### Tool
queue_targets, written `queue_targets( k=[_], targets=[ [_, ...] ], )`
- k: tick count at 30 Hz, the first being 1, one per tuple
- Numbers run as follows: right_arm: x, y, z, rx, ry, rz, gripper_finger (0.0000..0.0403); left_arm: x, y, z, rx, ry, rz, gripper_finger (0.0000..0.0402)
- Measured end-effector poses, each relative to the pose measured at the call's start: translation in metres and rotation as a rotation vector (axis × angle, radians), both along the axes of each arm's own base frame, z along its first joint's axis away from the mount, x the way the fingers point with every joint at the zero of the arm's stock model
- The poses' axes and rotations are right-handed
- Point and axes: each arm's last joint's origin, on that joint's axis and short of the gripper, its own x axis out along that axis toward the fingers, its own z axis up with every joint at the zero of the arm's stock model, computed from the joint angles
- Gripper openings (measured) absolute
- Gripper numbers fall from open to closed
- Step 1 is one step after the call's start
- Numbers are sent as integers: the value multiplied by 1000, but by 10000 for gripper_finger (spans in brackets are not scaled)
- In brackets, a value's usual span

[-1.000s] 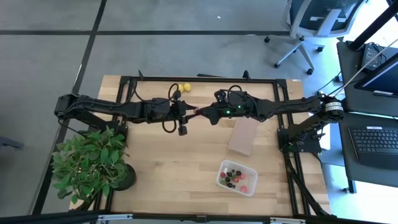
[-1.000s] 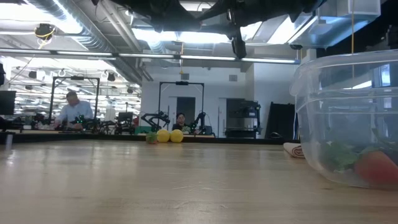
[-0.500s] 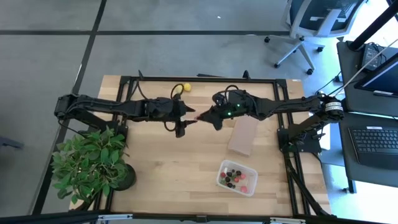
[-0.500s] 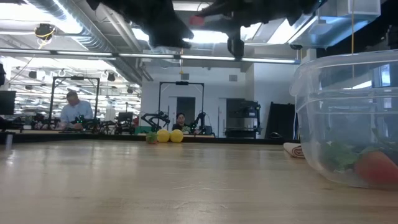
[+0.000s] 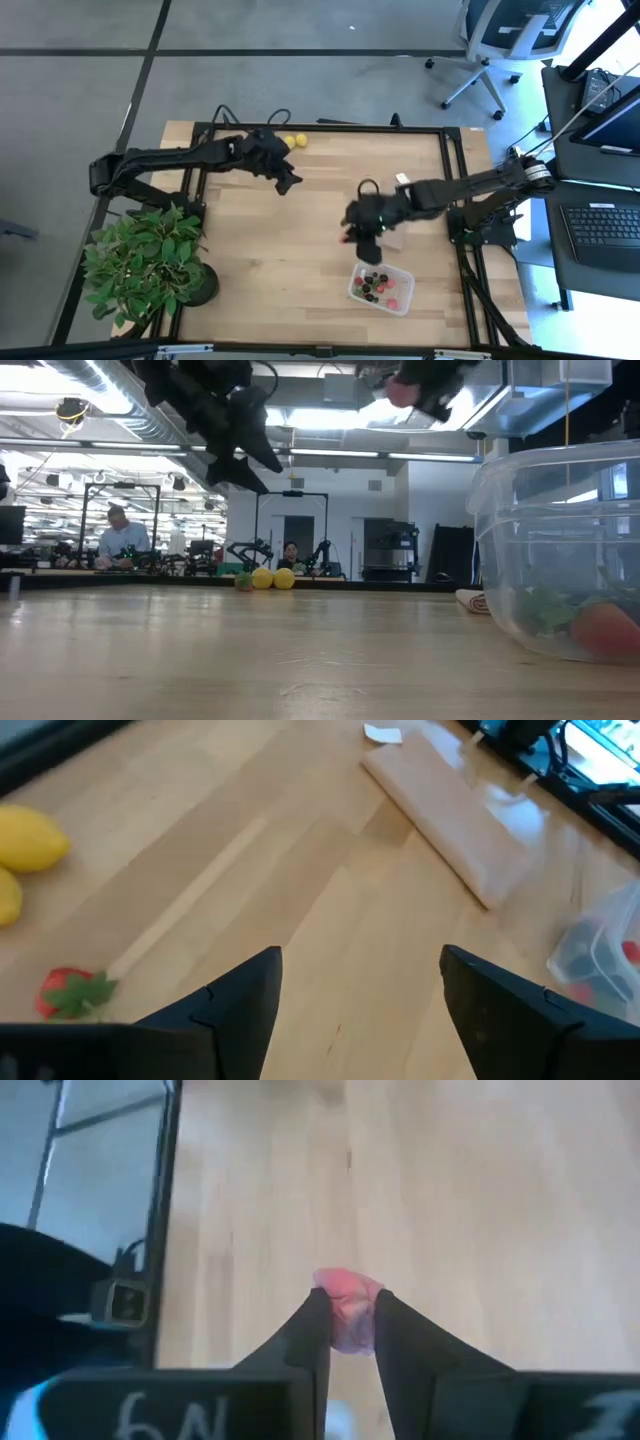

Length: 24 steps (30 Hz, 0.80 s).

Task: Pick and placing Produce into tupperware
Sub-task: Put the peach into the transparent container

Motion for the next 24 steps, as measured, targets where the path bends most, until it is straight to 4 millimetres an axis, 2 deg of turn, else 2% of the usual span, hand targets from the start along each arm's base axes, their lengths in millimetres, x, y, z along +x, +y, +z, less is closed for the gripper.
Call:
queue_targets(
  k=[7, 13, 18, 24],
  targets=[
    [-27, 53, -1, 55, 174, -15, 66, -6, 14, 0, -10, -1, 49, 261],
    [-44, 89, -22, -31, 320, 58, 65, -7, 17, 0, -25, -3, 84, 261],
    [-41, 106, -51, -99, 421, 90, 65, -6, 15, 0, -41, -6, 89, 261],
    [-33, 113, -85, -171, 546, 80, 72, -3, 8, 0, -24, 1, 79, 261]
  ],
)
